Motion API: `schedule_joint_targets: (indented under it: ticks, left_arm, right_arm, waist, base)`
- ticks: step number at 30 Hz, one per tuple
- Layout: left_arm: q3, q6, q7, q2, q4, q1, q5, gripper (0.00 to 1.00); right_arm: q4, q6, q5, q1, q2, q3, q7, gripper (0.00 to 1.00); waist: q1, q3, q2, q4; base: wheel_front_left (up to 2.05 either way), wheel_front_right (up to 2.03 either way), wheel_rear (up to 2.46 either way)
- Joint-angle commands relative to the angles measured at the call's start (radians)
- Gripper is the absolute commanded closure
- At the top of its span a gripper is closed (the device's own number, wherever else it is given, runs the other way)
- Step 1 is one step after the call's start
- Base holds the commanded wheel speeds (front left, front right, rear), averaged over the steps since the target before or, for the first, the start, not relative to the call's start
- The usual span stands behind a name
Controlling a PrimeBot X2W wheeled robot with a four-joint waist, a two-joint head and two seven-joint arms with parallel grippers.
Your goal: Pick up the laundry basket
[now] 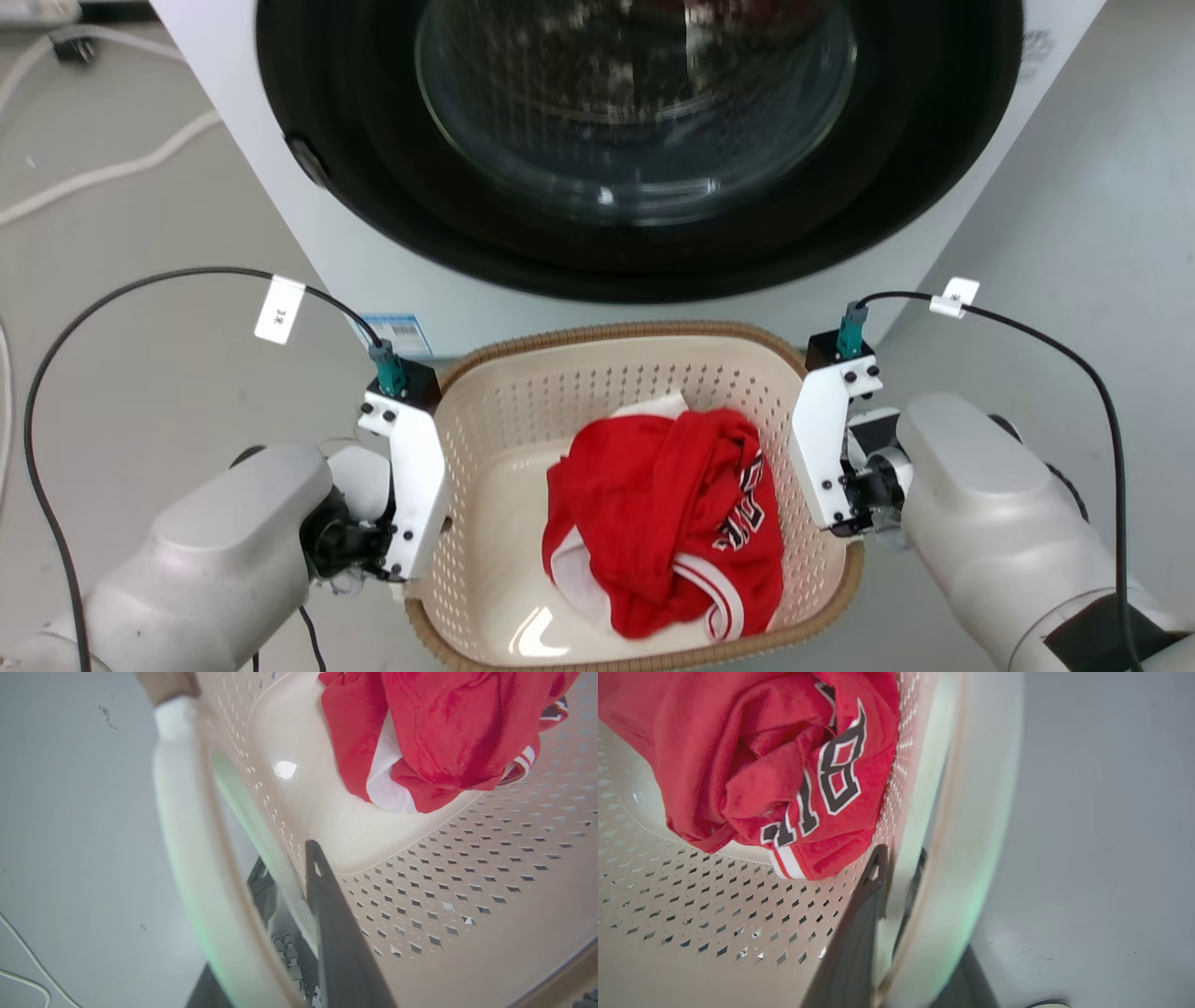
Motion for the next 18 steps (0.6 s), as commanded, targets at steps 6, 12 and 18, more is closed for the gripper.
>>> schedule_joint_targets:
  ticks: [6, 12, 18]
  left_arm:
    - [-0.009, -0.020, 0.045, -0.027, -0.003, 0.050, -0.036, 1.00]
    - [-0.008, -0.020, 0.069, -0.051, 0.022, 0.085, -0.059, 1.00]
    - [-0.009, -0.020, 0.087, -0.064, 0.023, 0.105, -0.049, 1.00]
  right_arm:
    - [0.001, -0.002, 0.020, 0.037, -0.010, 0.009, 0.023, 1.00]
    - [0.002, -0.002, 0.043, 0.065, -0.010, 0.012, 0.039, 1.00]
    - [0.007, -0.001, 0.058, 0.084, -0.008, 0.007, 0.048, 1.00]
  waist:
    - [0.0003, -0.143, 0.0000, 0.016]
    - [0.0003, -0.201, 0.0000, 0.009]
    - [0.0003, -0.229, 0.0000, -0.001]
  base:
    - [0.00, 0.00, 0.00]
    - [0.00, 0.00, 0.00]
    - [0.00, 0.00, 0.00]
